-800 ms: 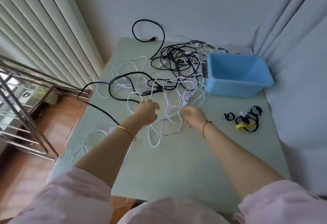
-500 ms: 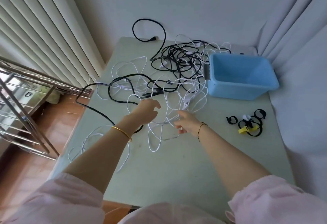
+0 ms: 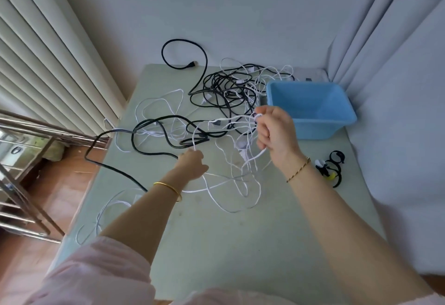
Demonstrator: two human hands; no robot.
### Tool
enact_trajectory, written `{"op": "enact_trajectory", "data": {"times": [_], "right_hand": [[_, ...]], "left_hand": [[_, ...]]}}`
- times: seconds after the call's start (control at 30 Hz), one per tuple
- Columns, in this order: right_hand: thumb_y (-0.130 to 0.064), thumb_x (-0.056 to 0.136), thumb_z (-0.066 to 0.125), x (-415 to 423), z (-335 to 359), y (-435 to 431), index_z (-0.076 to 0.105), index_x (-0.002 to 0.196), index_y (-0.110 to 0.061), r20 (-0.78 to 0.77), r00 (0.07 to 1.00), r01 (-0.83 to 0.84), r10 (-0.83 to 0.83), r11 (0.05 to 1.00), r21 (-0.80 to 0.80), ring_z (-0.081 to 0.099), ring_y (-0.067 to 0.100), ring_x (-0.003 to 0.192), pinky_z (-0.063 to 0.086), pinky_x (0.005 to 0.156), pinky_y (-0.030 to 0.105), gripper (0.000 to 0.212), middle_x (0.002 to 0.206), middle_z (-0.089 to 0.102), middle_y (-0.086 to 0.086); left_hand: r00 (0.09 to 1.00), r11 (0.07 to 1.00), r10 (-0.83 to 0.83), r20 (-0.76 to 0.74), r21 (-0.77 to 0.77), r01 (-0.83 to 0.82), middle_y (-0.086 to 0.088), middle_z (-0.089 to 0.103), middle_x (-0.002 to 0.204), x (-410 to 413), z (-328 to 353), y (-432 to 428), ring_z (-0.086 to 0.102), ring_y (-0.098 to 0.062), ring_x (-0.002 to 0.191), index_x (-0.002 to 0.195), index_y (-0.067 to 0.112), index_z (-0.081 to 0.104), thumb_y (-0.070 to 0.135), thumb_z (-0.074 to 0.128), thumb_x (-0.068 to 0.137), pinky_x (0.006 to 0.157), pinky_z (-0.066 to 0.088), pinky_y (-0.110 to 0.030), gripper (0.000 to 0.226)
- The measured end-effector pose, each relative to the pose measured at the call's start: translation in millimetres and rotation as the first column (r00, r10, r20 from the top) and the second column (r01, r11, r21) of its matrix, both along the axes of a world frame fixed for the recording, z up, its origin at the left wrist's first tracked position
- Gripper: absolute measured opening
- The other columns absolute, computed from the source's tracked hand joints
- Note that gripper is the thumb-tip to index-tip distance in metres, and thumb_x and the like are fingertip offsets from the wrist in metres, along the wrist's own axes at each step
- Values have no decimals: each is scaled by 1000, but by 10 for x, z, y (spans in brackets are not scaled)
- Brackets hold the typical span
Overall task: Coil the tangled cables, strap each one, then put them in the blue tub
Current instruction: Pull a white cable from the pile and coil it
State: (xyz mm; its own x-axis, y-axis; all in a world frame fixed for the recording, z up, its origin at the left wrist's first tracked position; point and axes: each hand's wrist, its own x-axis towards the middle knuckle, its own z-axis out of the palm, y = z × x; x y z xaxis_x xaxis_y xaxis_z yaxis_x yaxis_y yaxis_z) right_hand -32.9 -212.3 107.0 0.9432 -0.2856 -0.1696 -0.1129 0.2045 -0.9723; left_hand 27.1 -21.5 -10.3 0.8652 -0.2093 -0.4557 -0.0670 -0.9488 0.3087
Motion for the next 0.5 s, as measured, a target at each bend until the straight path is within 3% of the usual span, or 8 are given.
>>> {"op": "enact_trajectory", "data": {"times": [0.17, 0.23, 0.3, 0.4, 0.43, 0.5], "right_hand": [[6, 85, 42, -147, 188, -42, 53, 77, -10, 180, 982, 93, -63, 982, -163, 28, 10, 36, 32, 38, 23, 21, 44, 37, -8], [4, 85, 43, -178, 132, -84, 54, 78, -13, 159, 985, 117, -73, 950, -290, 31, 10, 36, 37, 40, 25, 21, 44, 39, -8], [-1, 85, 44, -183, 26, -135, 54, 83, -16, 96, 991, 130, -98, 898, -421, 36, 14, 39, 43, 44, 30, 18, 49, 42, -3], [-12, 91, 41, -171, -187, -241, 55, 94, -8, -155, 986, -60, -65, 725, -686, 51, 17, 40, 46, 51, 31, 15, 55, 51, 2], [-13, 93, 38, -176, -281, -285, 55, 92, -3, -290, 956, -199, -30, 661, -724, 54, 15, 39, 46, 49, 27, 20, 54, 52, 5], [-9, 94, 35, -198, -502, -368, 55, 86, 2, -582, 812, -496, 45, 580, -646, 56, 19, 38, 48, 44, 25, 23, 52, 56, 10]], "left_hand": [[990, 968, 137, 34, -216, -127, -17, 50, 126, 69, 64, -21, 55, -32, 109, 126, -1, 54, 2, 61, 86, 87, 47, -32, 40], [977, 888, 212, -14, -415, -199, -15, 49, 116, 85, 180, -71, 61, -32, 94, 120, -3, 55, -12, 58, 83, 81, 56, -42, 38], [964, 760, 253, -84, -599, -252, -13, 47, 113, 73, 356, -138, 64, -27, 85, 112, 3, 56, -19, 49, 83, 69, 60, -41, 37], [966, 628, 248, -73, -747, -218, -5, 50, 103, 31, 649, -253, 62, -18, 74, 108, 7, 56, -20, 42, 82, 61, 60, -31, 40], [965, 595, 254, -56, -778, -202, -2, 50, 98, 10, 748, -291, 60, -14, 67, 106, 8, 56, -19, 40, 81, 58, 59, -28, 40], [956, 538, 292, -38, -819, -197, 0, 52, 91, -31, 916, -359, 56, -10, 53, 102, 7, 57, -16, 37, 80, 51, 55, -26, 38]]}}
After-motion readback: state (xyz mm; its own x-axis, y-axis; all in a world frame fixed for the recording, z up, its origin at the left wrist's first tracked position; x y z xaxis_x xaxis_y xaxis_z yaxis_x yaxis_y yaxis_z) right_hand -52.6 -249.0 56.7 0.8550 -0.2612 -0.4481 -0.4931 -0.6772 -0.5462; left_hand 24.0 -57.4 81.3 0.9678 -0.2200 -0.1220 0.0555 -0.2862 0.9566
